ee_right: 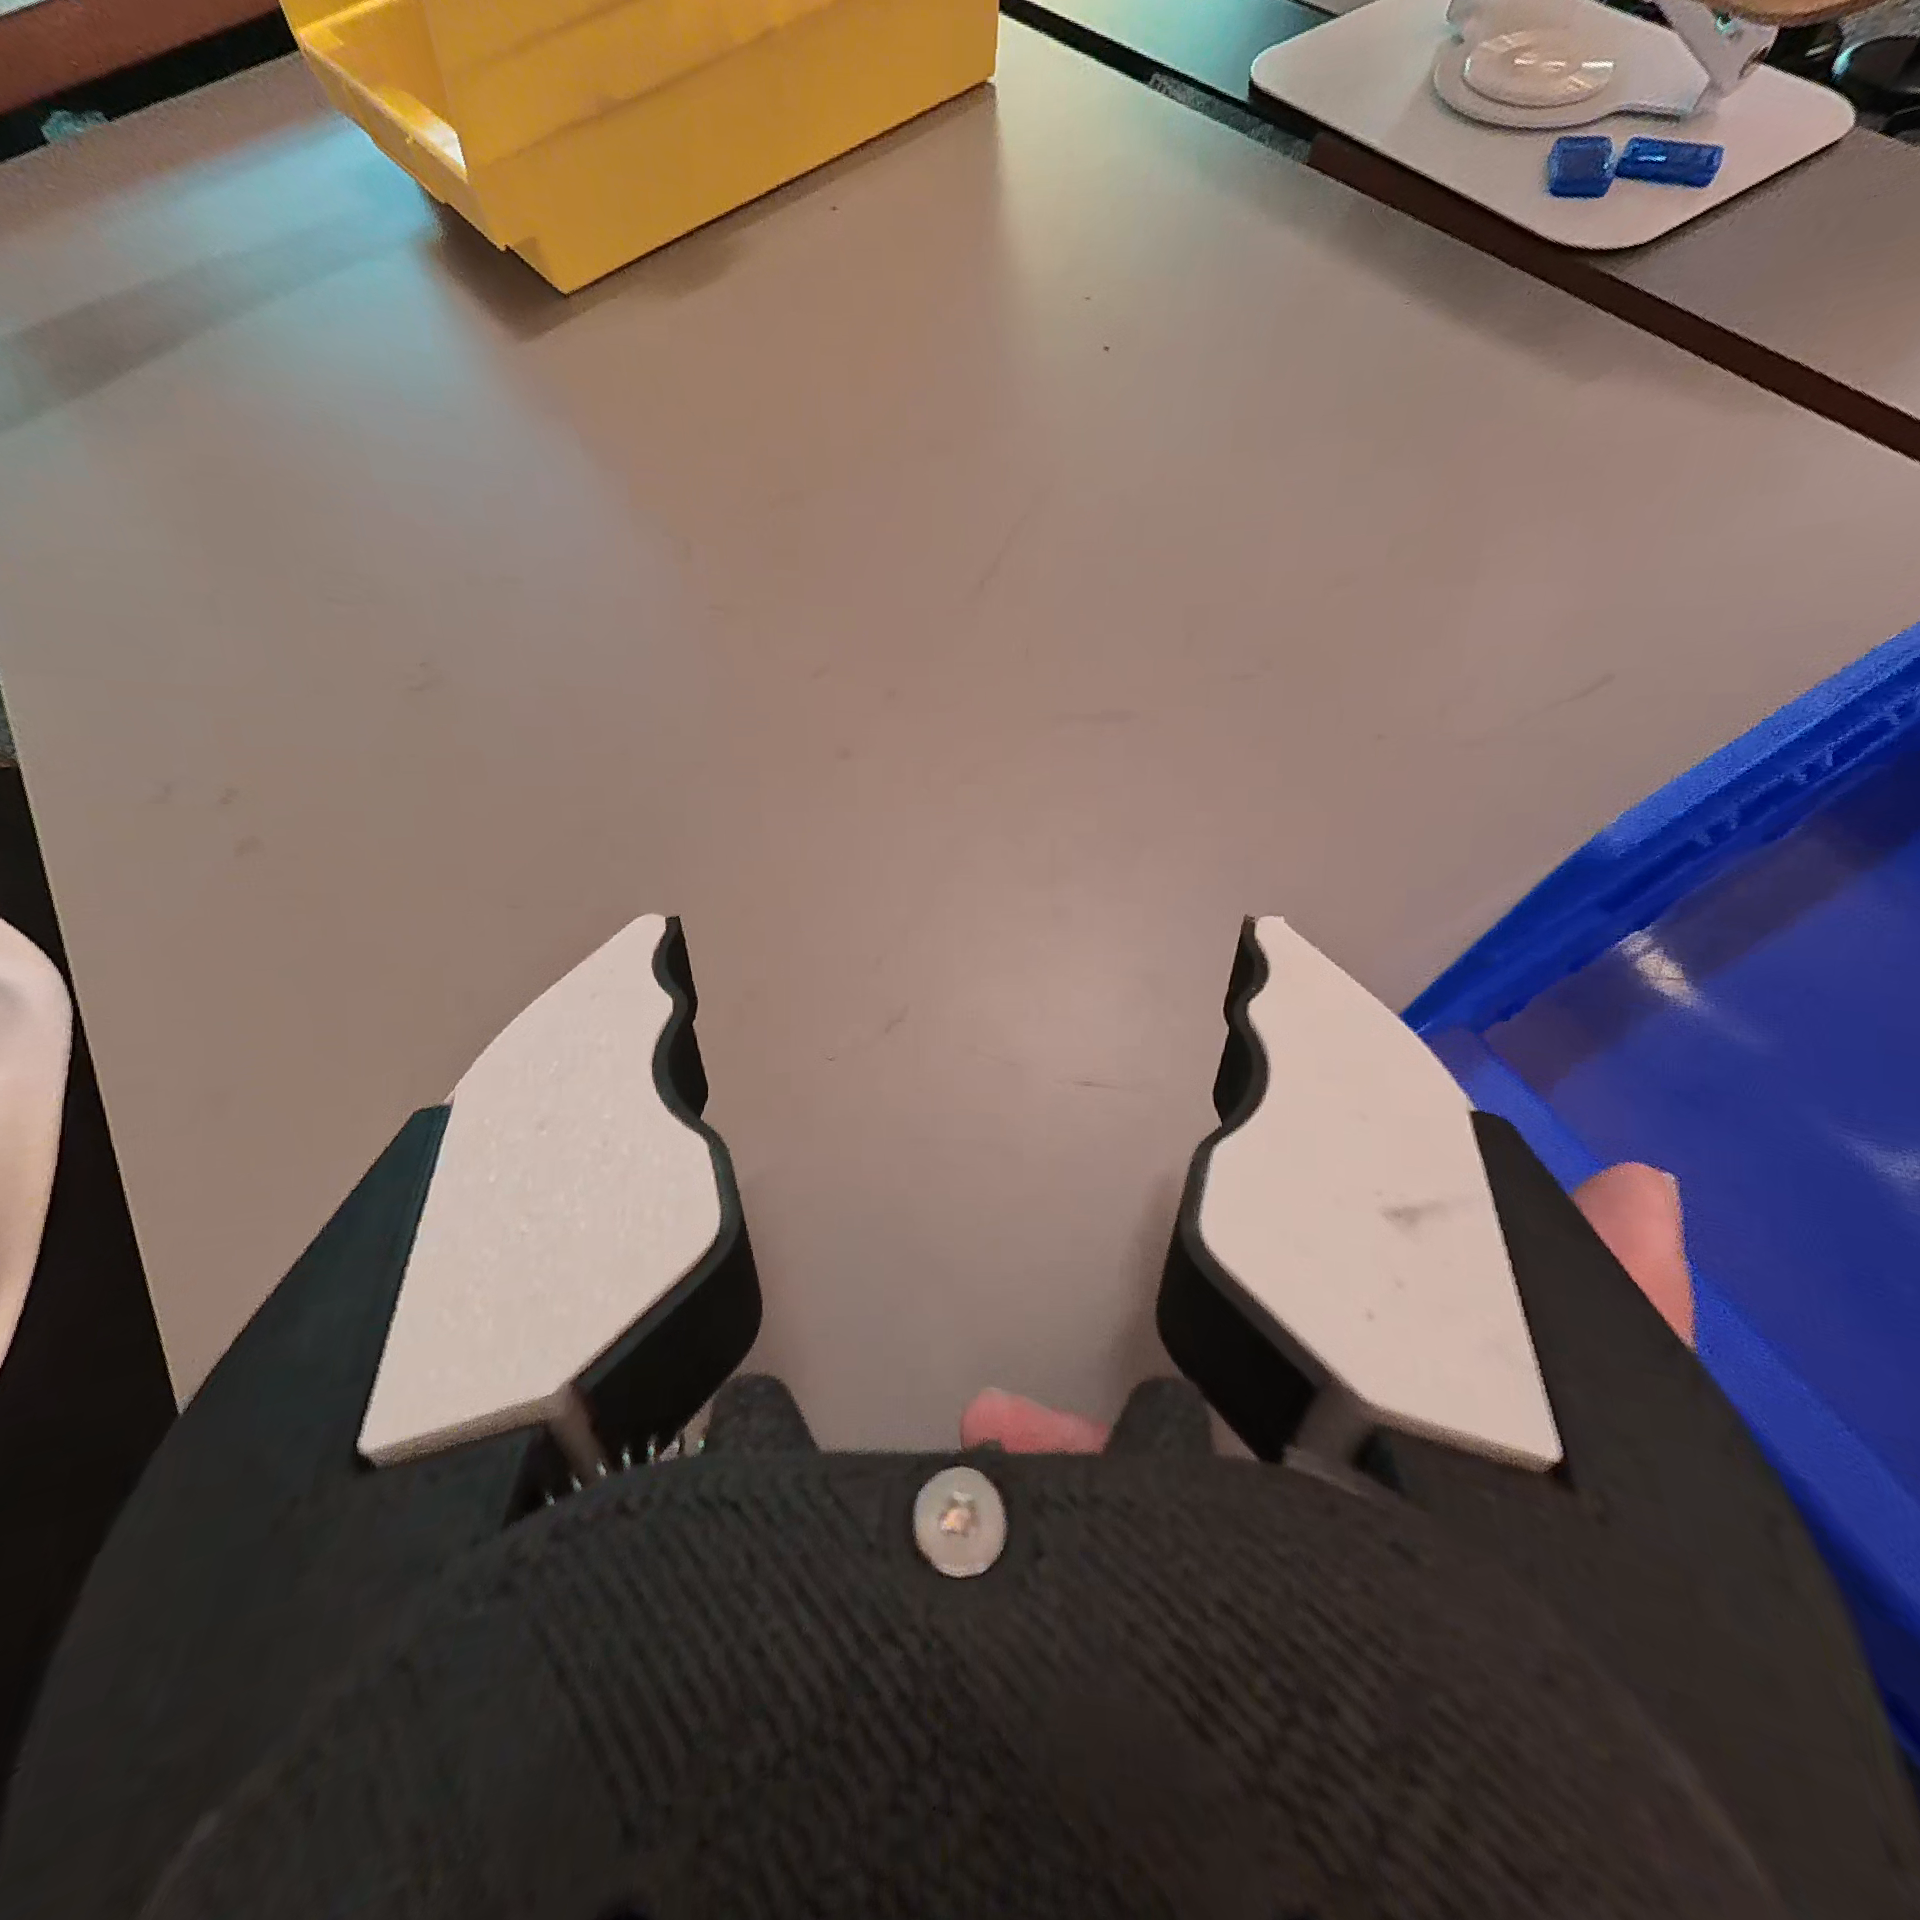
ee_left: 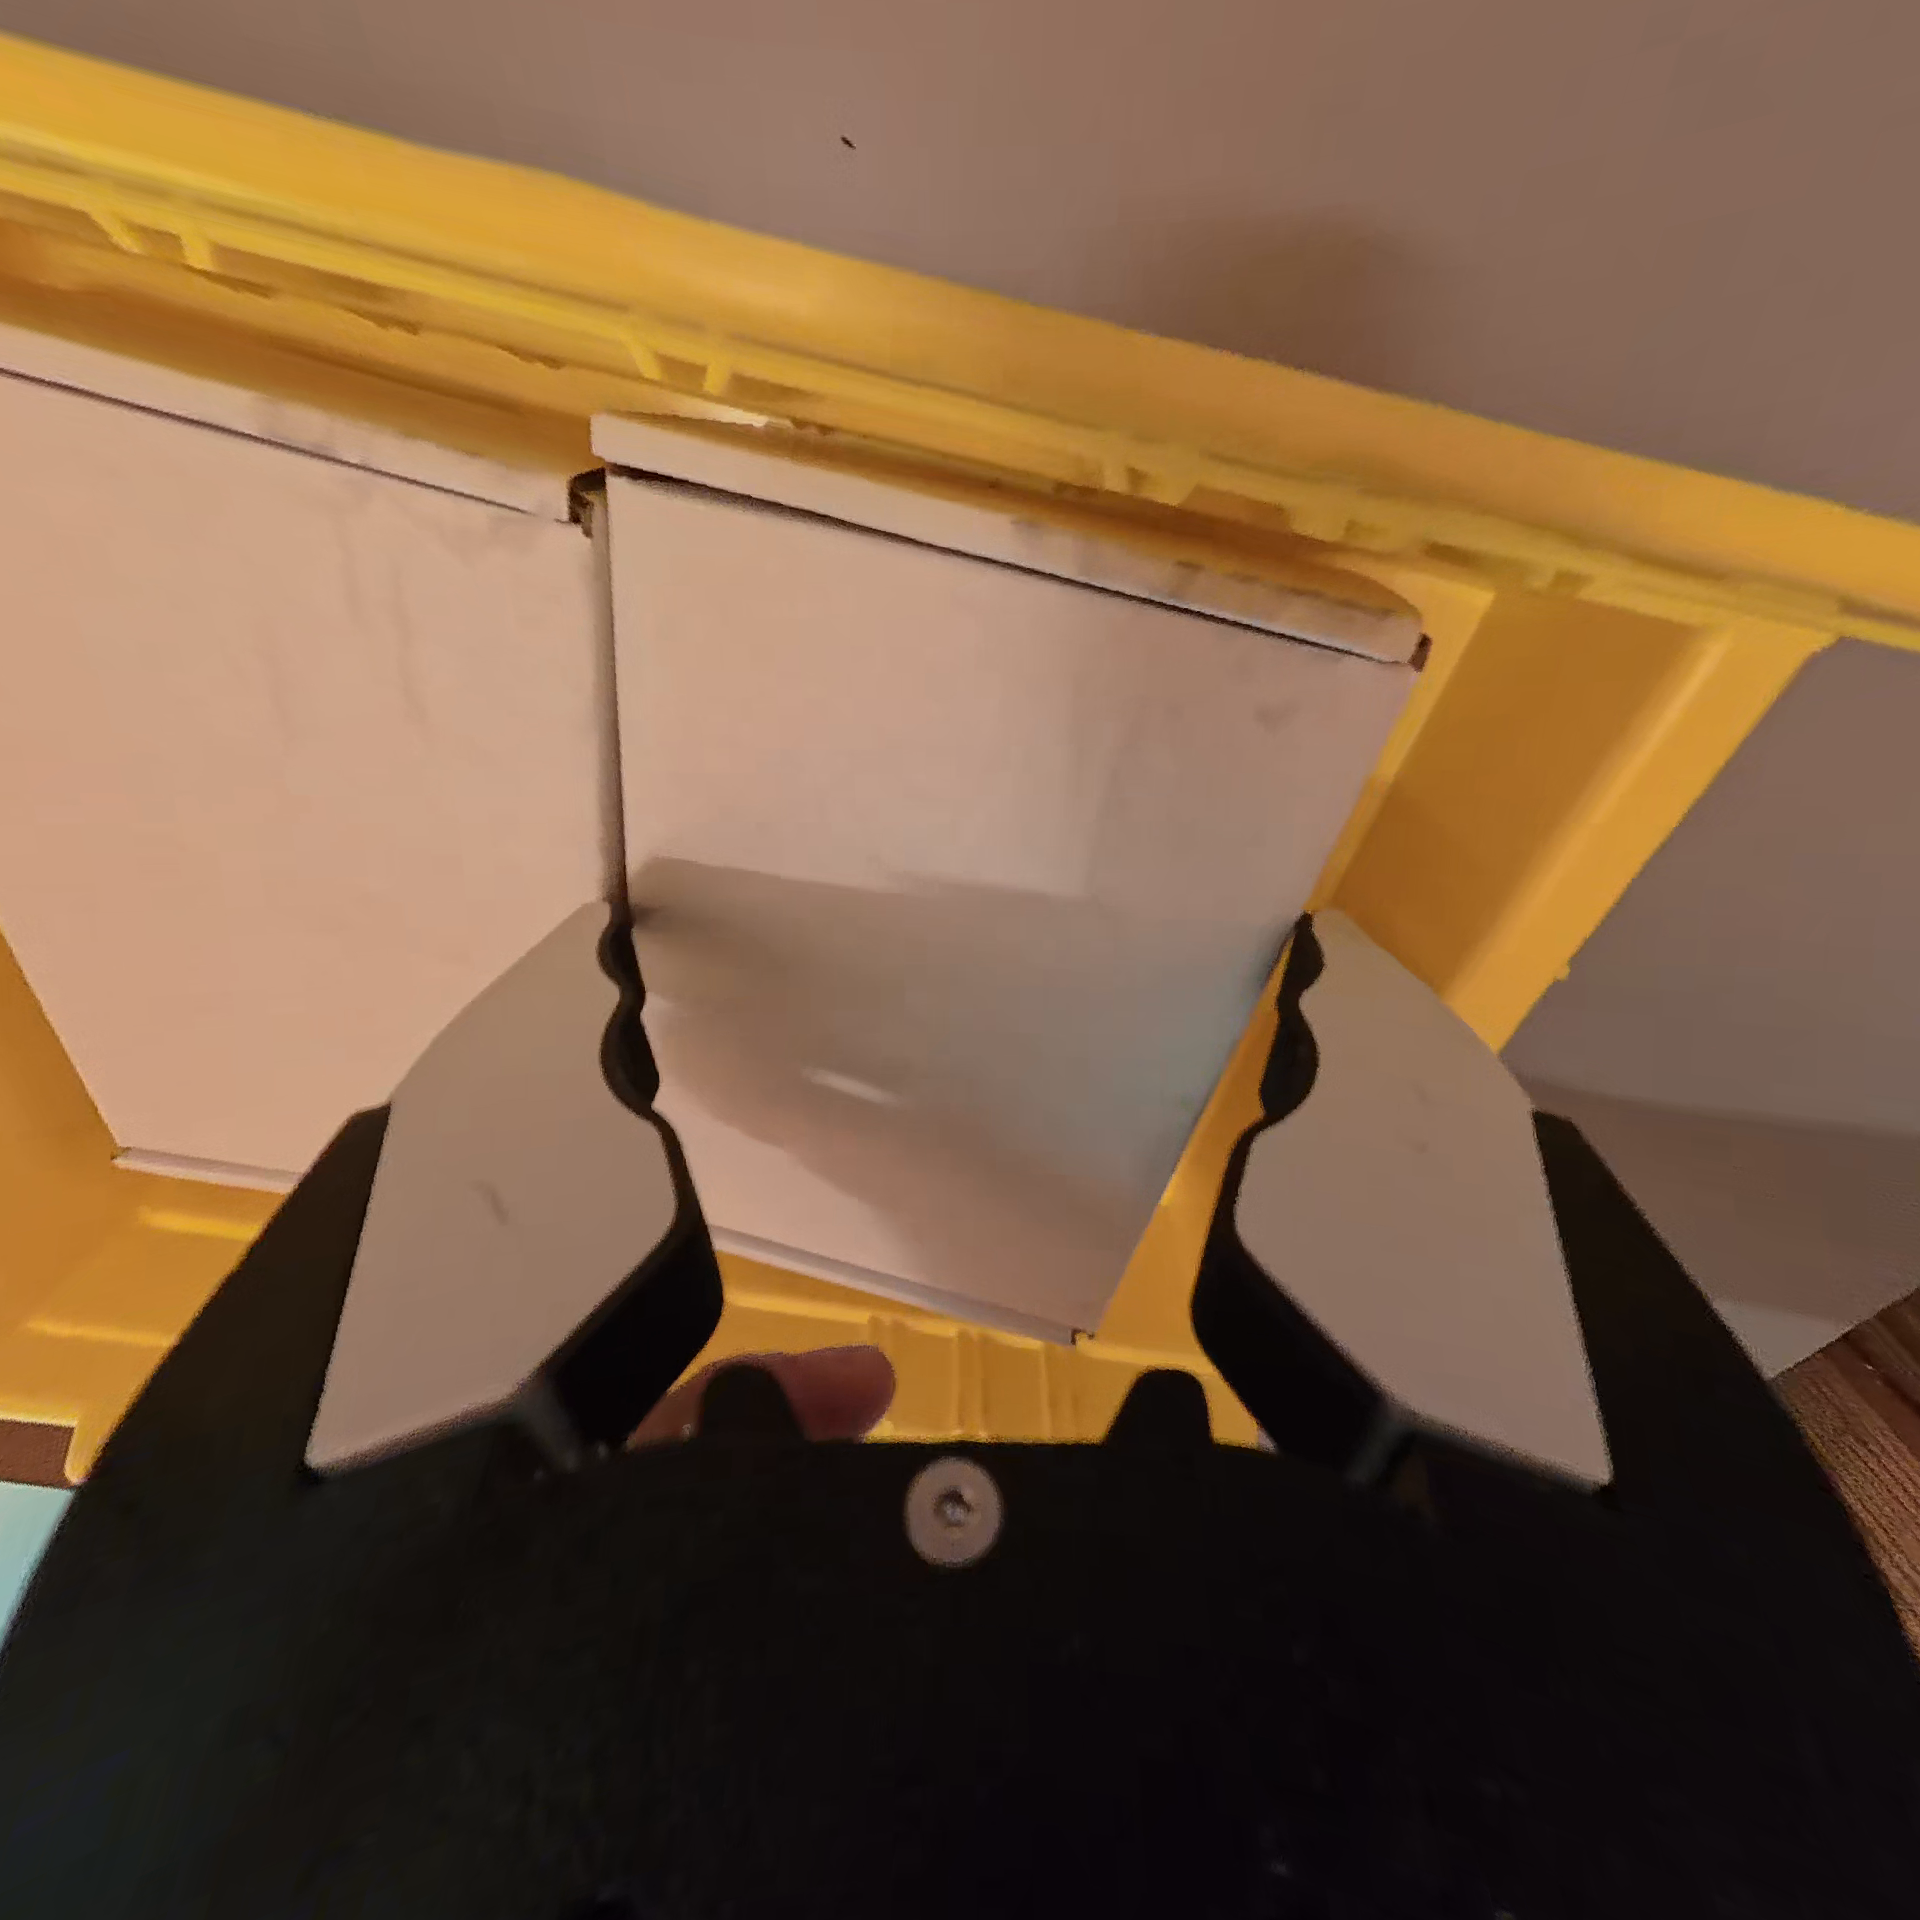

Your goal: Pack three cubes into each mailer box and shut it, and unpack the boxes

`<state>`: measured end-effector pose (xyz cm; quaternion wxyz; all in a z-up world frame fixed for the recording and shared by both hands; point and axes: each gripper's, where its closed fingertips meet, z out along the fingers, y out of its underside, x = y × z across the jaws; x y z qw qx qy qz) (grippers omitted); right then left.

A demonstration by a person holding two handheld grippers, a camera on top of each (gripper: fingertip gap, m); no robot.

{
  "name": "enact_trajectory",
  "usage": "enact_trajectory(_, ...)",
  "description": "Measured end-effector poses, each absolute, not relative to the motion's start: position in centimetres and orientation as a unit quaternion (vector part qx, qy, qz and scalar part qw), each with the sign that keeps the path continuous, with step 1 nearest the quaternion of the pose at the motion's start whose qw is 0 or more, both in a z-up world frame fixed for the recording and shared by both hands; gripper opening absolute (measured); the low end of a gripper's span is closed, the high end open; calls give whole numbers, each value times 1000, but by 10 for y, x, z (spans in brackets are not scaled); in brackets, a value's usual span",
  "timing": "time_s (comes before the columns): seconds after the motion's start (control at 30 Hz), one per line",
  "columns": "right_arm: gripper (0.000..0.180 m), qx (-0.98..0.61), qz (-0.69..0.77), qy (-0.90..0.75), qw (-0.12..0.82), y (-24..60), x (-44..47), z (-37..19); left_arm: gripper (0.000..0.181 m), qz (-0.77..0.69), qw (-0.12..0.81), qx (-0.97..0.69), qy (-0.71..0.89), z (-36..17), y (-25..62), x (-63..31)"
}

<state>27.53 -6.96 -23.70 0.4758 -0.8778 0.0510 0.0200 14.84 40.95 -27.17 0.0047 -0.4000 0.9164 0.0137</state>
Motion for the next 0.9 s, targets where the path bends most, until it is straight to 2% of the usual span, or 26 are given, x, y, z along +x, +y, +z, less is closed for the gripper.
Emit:
enact_trajectory(0.23, 98, -883, 19, 47, 467, -70, 275, -242, 116, 38, 17, -383, 923, -276, 410, 146)
enact_trajectory(0.4, 98, -886, 19, 46, 462, -71, 276, -246, 115, 33, -14, -391, 920, -272, 407, 139)
enact_trajectory(0.6, 98, -887, 19, 46, 458, -72, 276, -248, 134, 55, -52, -425, 902, -289, 414, 130)
enact_trajectory(0.9, 98, -892, 14, 44, 451, -72, 277, -252, 133, 48, -44, -423, 904, -290, 415, 131)
